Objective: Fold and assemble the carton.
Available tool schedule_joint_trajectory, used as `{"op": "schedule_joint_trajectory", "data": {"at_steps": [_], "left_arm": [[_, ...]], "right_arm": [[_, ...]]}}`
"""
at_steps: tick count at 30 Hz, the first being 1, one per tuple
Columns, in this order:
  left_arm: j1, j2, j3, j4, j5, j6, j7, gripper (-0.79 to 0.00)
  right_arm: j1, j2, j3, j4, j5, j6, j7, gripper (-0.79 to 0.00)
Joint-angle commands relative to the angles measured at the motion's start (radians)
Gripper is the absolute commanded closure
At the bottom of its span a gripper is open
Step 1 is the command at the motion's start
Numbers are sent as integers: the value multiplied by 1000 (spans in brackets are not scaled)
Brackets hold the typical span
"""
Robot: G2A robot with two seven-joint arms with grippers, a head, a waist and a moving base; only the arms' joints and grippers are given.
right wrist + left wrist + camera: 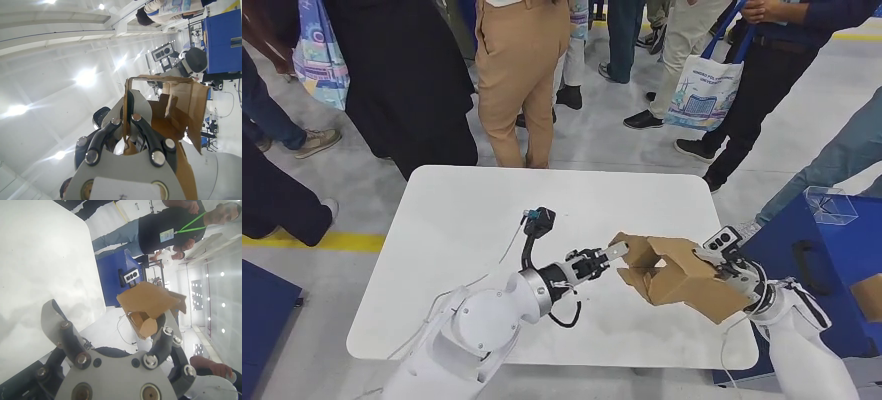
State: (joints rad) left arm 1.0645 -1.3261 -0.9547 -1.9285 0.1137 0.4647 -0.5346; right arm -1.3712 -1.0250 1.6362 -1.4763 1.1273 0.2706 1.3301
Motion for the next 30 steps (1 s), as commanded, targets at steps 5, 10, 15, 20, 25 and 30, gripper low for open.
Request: {"op": "schedule_joint_trajectory", "data": {"at_steps": [5, 10, 15, 20, 25, 30], "left_arm": [[-3, -3, 8, 28, -7, 5, -8, -785], [27, -1, -8, -11, -14, -48, 19, -785], [81, 11, -37, -41, -3, -63, -21, -785], [86, 18, -12, -34, 48, -77, -84, -785], [66, 12, 24, -28, 56, -91, -81, -785], [34, 5, 52, -4, 60, -60, -87, -785]], "right_arm": [[-23, 2, 11, -17, 20, 16, 8, 0], [-19, -2, 17, -1, 61, 2, -33, 0], [-9, -5, 18, 8, 93, -2, -57, 0], [-19, -6, 11, -4, 84, -7, -48, 0], [-30, -6, 4, -13, 66, -22, -38, 0], [-34, -6, 3, -16, 50, -29, -24, 0]]}}
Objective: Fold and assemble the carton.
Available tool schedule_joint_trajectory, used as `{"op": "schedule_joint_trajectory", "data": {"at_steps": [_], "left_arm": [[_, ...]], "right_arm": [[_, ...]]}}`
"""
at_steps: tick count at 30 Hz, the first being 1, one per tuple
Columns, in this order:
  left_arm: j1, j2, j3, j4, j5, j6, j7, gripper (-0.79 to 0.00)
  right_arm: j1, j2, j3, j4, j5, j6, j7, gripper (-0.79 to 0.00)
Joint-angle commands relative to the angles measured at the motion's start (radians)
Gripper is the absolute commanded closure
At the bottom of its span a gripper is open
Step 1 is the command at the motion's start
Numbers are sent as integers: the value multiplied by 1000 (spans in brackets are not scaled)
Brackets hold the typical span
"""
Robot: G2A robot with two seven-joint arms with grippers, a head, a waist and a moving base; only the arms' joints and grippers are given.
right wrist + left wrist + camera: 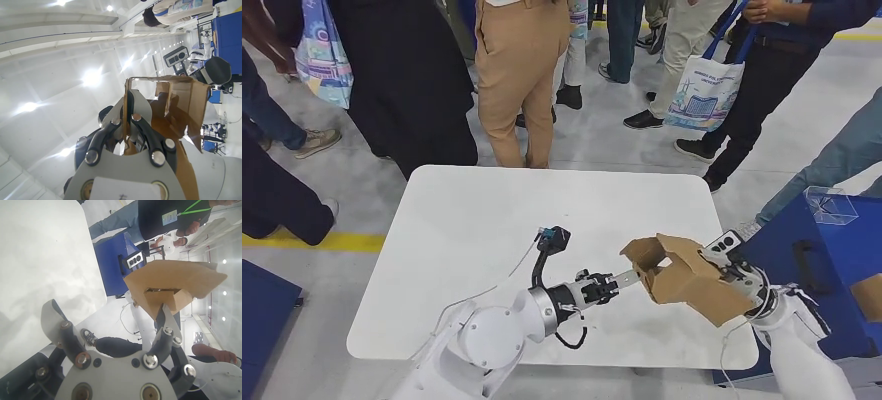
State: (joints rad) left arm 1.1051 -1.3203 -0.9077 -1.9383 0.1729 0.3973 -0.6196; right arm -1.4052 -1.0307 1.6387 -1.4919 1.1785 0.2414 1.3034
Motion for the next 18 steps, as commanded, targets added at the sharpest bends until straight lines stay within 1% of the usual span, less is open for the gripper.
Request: {"op": "schedule_joint_trajectory", "data": {"at_steps": [1, 12, 15, 18], "left_arm": [[-14, -3, 11, 12, 1, 10, -4, -785], [-89, -26, 88, 102, 3, 75, -22, -785], [-102, -31, 95, 115, -2, 90, -15, -785], [-96, -32, 76, 104, -15, 86, 8, -785]], "right_arm": [[-1, 1, 1, -1, -6, -2, 6, 0], [-9, 1, 7, -6, -48, -71, 28, 0], [-8, 0, 10, -7, -75, -126, 21, 0], [1, -2, 15, 4, -99, -198, 5, 0]]}}
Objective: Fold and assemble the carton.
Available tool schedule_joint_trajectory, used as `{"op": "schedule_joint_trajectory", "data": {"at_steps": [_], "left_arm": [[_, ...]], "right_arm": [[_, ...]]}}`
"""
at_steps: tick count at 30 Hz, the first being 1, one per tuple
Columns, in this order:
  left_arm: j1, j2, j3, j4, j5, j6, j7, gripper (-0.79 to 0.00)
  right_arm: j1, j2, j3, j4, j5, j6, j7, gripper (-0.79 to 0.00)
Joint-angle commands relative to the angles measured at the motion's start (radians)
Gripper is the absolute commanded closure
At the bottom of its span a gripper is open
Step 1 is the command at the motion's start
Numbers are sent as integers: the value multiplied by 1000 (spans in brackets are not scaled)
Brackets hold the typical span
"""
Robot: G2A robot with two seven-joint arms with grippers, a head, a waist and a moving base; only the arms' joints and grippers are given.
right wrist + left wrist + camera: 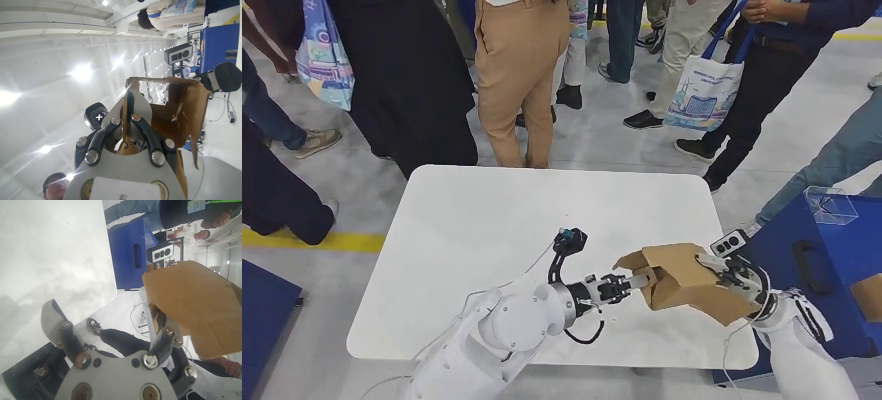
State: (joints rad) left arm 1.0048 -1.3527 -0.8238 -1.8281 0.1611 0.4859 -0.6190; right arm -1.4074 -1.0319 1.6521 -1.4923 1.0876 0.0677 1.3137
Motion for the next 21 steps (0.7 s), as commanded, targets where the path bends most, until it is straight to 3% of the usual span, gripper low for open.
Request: {"op": "schedule_joint_trajectory", "data": {"at_steps": [1, 10, 15, 21], "left_arm": [[10, 1, -18, -13, -7, -5, 14, -785], [106, 21, -131, -150, -41, -23, 43, -785], [108, 23, -102, -167, 1, -22, 28, -785], [70, 13, -63, -113, 24, 14, 38, -785]], "right_arm": [[6, -1, 2, 10, -11, -41, -10, 0], [32, -6, -15, 57, -106, -184, -39, 0], [27, -9, -42, 50, -155, -223, -25, 0], [17, -9, -46, 37, -155, -228, -4, 0]]}}
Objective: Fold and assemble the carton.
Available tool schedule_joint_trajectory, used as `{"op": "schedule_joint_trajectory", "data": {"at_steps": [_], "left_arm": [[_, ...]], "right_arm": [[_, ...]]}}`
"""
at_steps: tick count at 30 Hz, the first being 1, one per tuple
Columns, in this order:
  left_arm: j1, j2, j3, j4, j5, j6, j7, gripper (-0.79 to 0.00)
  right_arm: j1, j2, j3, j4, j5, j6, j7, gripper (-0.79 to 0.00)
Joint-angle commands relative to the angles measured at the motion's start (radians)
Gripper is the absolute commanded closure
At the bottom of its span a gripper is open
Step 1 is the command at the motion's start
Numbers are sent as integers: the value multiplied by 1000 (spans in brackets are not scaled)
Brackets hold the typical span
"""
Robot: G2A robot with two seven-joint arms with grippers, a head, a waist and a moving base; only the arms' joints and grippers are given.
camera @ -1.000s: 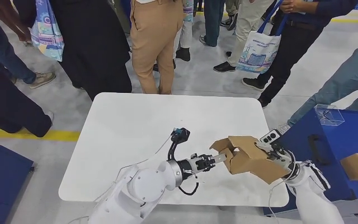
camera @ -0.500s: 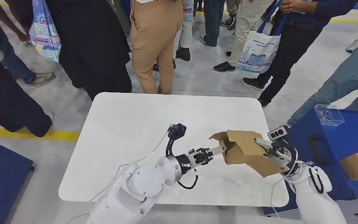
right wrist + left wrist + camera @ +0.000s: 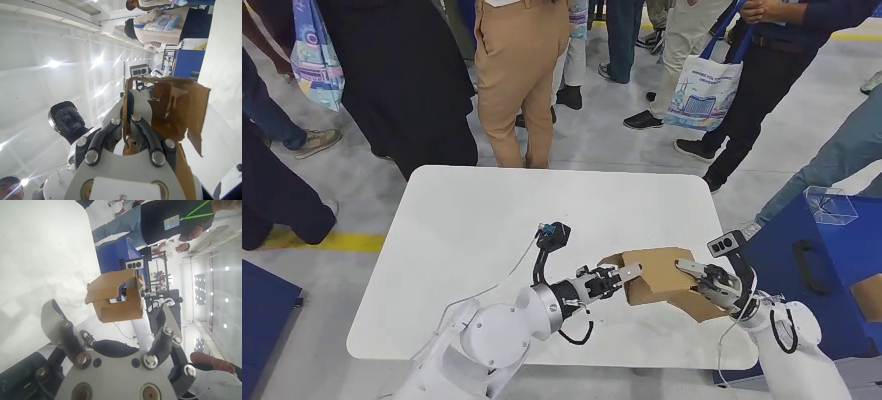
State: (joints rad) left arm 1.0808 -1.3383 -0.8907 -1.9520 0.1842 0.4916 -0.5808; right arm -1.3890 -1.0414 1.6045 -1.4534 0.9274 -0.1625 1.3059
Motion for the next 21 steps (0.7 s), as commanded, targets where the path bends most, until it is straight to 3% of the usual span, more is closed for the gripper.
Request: {"op": "schedule_joint_trajectory", "data": {"at_steps": [1, 15, 21], "left_arm": [[-13, -3, 10, 20, -1, 16, -4, -785], [-73, -23, 61, 88, -24, 14, -19, -785], [-40, -16, 10, 35, -34, -22, 3, -785]], "right_arm": [[-3, 0, 5, -4, 16, 7, 4, 0], [-22, 0, 0, -34, 26, 64, 13, 0], [17, 1, -5, 13, 83, 216, -41, 0]]}}
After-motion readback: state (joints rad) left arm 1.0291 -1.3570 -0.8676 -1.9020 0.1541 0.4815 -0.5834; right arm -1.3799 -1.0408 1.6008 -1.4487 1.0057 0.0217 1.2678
